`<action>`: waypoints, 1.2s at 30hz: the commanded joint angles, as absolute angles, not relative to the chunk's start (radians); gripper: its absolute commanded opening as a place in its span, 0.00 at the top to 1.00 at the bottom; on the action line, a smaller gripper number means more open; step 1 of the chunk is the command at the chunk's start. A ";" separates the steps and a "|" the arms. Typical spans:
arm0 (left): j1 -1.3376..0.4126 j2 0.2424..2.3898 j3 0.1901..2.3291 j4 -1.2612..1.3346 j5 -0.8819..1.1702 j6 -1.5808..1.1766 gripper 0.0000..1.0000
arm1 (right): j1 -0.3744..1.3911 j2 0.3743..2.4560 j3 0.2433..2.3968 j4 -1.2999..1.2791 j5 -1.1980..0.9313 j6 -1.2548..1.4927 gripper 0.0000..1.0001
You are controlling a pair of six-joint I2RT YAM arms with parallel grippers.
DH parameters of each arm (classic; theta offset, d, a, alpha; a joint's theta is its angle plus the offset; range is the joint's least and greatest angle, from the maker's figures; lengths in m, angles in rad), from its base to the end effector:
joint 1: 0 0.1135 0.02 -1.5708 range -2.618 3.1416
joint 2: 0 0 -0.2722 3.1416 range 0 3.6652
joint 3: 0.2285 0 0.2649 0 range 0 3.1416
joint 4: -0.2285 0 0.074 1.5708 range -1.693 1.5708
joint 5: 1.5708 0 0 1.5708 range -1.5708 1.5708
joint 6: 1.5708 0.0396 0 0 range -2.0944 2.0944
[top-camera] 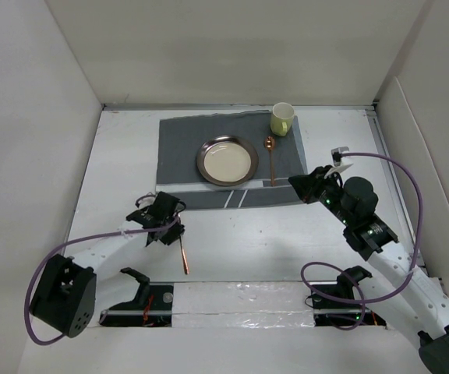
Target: Set the dinner table for one person
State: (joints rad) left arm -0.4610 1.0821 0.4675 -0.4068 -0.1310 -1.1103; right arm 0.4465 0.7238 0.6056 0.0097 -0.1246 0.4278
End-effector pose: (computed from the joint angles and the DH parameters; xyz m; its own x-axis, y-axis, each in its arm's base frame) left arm 0.1785 -0.0829 0.1575 -0.6798 -0.6540 -0.3318 -0.5154 0.7479 -0.4183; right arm 0.1710 0.0873 0.3107 -0.3129 0.3066 -0.8989 -0.4507 0.7852 0.4247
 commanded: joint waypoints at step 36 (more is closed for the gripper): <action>-0.690 1.227 0.774 -0.652 -0.256 -0.945 1.00 | 0.374 0.660 0.609 0.015 -0.100 0.448 0.80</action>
State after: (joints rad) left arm -0.6880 1.2816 0.6643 -0.5922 -0.1791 -1.0229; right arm 0.3794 0.6655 0.6056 -0.0002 -0.1005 0.4427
